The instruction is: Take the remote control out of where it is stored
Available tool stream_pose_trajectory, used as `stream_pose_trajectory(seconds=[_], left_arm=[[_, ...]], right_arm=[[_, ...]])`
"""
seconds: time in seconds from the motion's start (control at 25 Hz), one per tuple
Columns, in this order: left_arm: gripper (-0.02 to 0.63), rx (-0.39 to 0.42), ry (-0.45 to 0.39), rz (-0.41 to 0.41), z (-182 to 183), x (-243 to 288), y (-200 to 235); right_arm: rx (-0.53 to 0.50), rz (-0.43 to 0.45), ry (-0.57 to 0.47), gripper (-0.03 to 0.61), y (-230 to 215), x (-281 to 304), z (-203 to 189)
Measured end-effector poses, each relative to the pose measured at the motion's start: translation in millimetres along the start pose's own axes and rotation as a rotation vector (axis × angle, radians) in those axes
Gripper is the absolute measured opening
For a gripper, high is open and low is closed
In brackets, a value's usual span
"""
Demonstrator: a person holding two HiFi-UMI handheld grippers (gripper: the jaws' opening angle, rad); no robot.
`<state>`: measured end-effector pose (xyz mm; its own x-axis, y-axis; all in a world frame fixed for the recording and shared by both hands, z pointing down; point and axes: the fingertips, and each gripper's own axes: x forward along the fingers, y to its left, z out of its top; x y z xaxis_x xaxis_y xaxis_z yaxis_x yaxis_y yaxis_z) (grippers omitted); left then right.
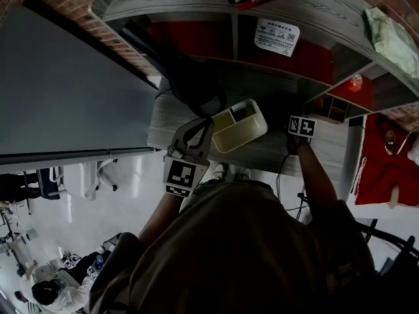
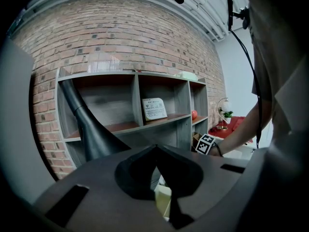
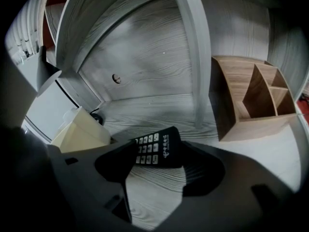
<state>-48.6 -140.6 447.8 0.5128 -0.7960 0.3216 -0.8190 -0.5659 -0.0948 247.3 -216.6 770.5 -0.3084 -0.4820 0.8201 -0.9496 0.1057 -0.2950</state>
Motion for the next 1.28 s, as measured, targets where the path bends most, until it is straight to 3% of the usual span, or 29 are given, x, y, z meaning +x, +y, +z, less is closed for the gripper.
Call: stream_pose_trajectory(seconds=[0.44,0.72,1.28], left_arm=[[0.011,0.001,0.006,0.006,-0.9,-1.9,1.3],[0.011,0.002,0.009,0.015,-3.3,-6.4,1.7],[0.011,0.008,0.007,0.018,-2.0,-8.0,0.1]], right_arm=[[-0.007,-0.068,0.039,0.282,-11.9,1.4,-7.9],[-0.101,-0.142,0.038,0.288,-19.1,-2.0,-6.8],[-0.089,-0.091,0.044,0.287,-8.6,-0.4,-13.6]])
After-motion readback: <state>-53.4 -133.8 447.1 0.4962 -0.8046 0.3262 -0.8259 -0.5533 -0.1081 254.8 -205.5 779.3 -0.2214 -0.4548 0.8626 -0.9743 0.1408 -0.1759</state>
